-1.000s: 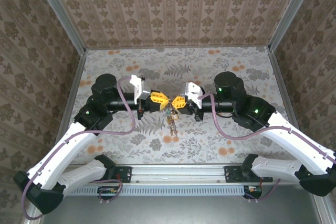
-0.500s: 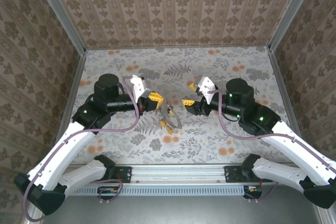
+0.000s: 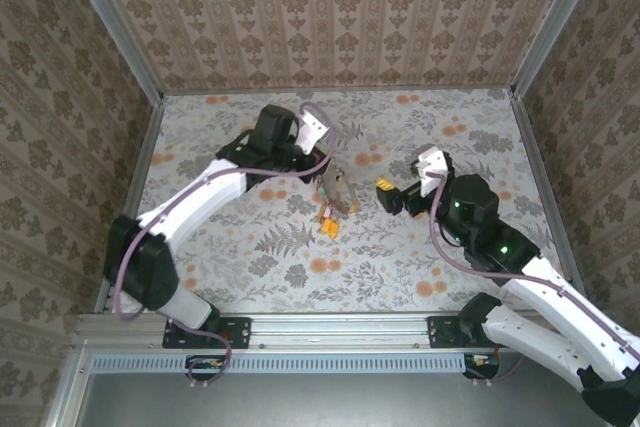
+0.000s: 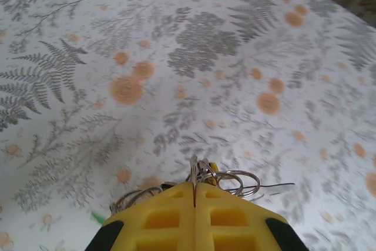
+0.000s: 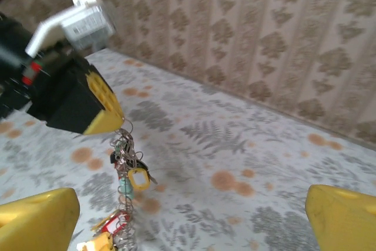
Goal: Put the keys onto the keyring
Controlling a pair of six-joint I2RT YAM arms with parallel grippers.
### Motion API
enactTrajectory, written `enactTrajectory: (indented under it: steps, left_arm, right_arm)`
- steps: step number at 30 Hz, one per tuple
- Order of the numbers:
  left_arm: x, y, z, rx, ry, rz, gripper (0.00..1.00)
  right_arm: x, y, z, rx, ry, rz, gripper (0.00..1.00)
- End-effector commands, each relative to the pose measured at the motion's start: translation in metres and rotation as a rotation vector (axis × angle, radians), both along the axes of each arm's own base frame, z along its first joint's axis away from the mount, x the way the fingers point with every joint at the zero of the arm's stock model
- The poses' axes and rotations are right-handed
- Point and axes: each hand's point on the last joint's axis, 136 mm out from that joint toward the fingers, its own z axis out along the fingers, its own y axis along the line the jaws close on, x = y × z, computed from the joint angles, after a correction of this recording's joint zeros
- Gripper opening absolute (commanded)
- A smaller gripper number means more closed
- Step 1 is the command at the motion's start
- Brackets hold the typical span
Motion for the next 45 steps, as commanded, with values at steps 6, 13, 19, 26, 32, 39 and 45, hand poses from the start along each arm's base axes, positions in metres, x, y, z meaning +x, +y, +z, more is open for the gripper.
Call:
enactTrajectory:
  steps: [6, 13, 19, 26, 32, 39, 45]
  left_arm:
    - [0.085, -0.031, -0.073, 0.069, 0.064, 0.153, 0.0]
    - [0.103, -0.048, -0.127, 0.118, 0.154, 0.162, 0.0]
    - [0.094, -0.05, -0.127, 0.119, 0.173, 0.143, 0.01]
    - [0.053, -0.029, -0.082, 0.118, 0.187, 0.095, 0.41]
    - [-0.012, 0.039, -0.035, 0.1, 0.017, 0.149, 1.0]
    - [-0.031, 0.123, 0.021, -0.08, -0.26, 0.465, 1.0]
    - [-0.012, 0.18, -0.013, 0.129, -0.207, 0.618, 1.0]
  right_arm:
    - [0.018, -0.04, -0.009, 0.077, -0.019, -0.19, 1.0]
    - [0.022, -0.054, -0.011, 0.103, -0.043, -0.236, 1.0]
    - [0.027, -0.059, -0.024, 0.114, -0.014, -0.255, 1.0]
    - [0.031, -0.069, -0.04, 0.118, 0.026, -0.294, 1.0]
    - [0.036, -0.1, -0.071, 0.097, 0.049, -0.428, 1.0]
    - [0.056, -0.119, -0.112, 0.045, 0.099, -0.457, 1.0]
    - [0.073, -0.129, -0.13, -0.02, 0.04, -0.494, 1.0]
